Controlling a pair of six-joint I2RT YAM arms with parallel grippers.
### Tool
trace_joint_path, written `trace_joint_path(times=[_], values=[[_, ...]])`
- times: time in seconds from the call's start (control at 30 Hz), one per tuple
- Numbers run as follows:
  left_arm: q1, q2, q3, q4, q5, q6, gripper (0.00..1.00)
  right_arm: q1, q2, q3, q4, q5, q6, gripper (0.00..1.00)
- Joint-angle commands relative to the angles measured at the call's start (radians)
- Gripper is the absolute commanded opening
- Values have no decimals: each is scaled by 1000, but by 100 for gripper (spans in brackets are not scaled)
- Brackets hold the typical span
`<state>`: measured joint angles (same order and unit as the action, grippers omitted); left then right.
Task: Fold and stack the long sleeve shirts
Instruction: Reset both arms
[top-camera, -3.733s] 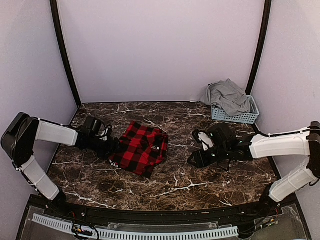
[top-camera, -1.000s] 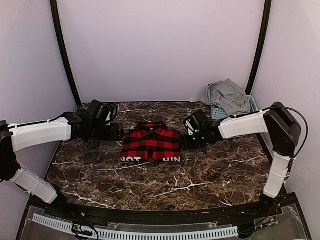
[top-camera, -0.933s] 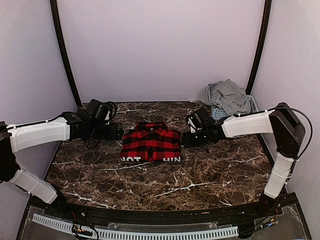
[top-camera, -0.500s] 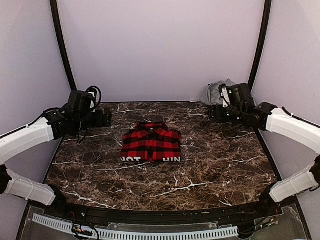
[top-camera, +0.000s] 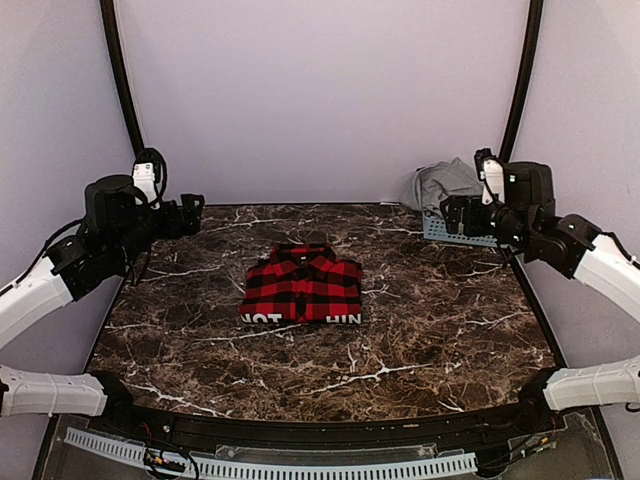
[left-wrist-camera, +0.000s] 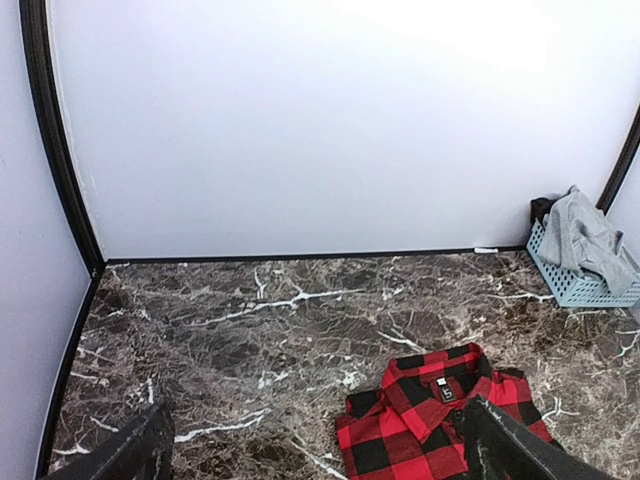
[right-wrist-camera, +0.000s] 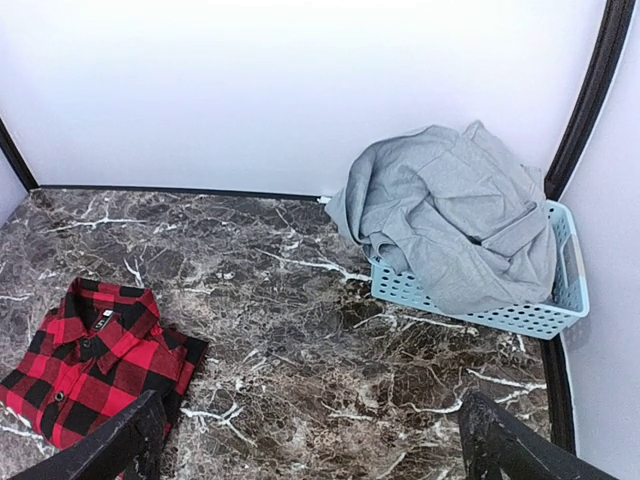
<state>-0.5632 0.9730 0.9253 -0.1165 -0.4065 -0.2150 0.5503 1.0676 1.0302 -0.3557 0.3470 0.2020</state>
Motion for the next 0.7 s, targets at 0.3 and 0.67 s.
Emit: trace_joint_path(times=[0.3,0.67], values=[[4,-137,-147,143,39,13,99,-3,-168,-150,125,23,0,99],[3,-120,-142,131,34,18,99,-3,-158,-142,130,22,-4,99]])
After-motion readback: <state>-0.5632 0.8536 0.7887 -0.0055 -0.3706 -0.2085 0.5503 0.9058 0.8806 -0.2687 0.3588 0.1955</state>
